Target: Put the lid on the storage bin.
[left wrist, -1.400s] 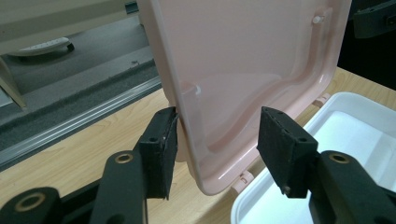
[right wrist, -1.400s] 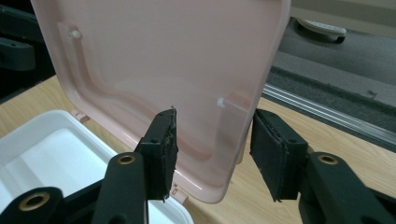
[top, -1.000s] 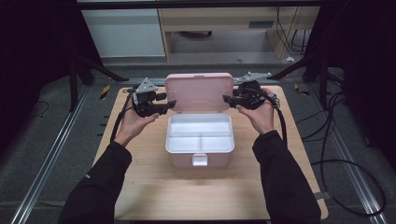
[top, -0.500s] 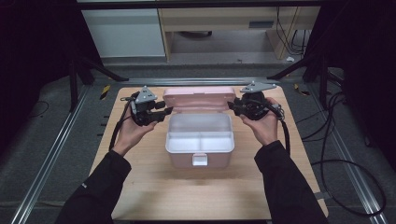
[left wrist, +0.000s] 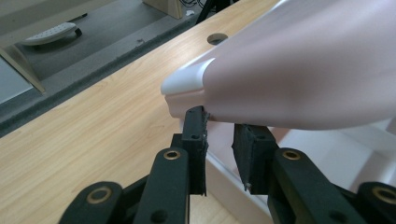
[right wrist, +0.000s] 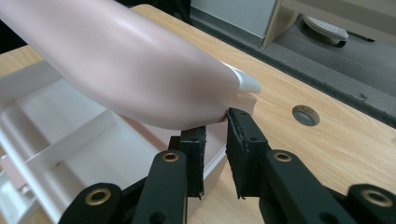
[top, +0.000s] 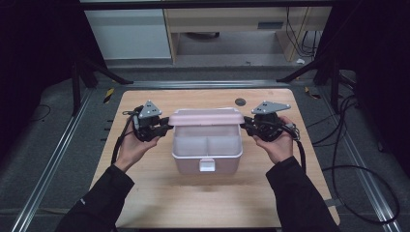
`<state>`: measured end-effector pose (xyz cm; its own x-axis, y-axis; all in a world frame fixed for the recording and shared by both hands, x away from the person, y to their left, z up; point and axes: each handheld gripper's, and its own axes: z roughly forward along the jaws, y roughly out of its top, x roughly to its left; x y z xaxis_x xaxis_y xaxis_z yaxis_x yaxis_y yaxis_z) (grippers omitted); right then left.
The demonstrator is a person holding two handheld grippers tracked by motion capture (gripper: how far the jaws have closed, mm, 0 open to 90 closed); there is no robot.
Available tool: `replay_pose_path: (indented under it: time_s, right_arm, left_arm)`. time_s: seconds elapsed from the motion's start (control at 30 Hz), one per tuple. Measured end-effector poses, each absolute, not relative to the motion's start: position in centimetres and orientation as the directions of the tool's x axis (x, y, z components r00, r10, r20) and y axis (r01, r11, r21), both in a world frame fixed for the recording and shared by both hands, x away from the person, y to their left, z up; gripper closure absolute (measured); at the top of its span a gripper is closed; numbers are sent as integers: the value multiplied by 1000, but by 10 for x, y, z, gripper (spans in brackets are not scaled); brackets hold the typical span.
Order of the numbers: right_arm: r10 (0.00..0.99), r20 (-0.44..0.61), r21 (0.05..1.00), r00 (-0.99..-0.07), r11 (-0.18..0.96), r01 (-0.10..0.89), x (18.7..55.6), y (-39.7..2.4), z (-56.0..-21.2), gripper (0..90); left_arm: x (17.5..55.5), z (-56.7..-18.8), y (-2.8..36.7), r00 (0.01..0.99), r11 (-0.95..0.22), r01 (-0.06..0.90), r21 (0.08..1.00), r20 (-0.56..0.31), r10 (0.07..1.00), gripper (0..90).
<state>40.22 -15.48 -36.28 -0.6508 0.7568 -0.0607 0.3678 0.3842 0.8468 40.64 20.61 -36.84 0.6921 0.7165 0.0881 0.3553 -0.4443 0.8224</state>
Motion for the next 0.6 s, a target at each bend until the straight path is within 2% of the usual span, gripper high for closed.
replay_pose_path:
  time_s: [0.37, 0.6]
  right_arm:
    - [740, -48, 831, -671, 402, 385, 379, -168, -370, 662]
    - [784, -26, 819, -620, 372, 437, 374, -193, -385, 577]
  left_arm:
    - [378, -384, 225, 692, -422, 365, 830, 62, 720, 645]
    - [377, -402, 247, 642, -365, 427, 827, 6, 766, 588]
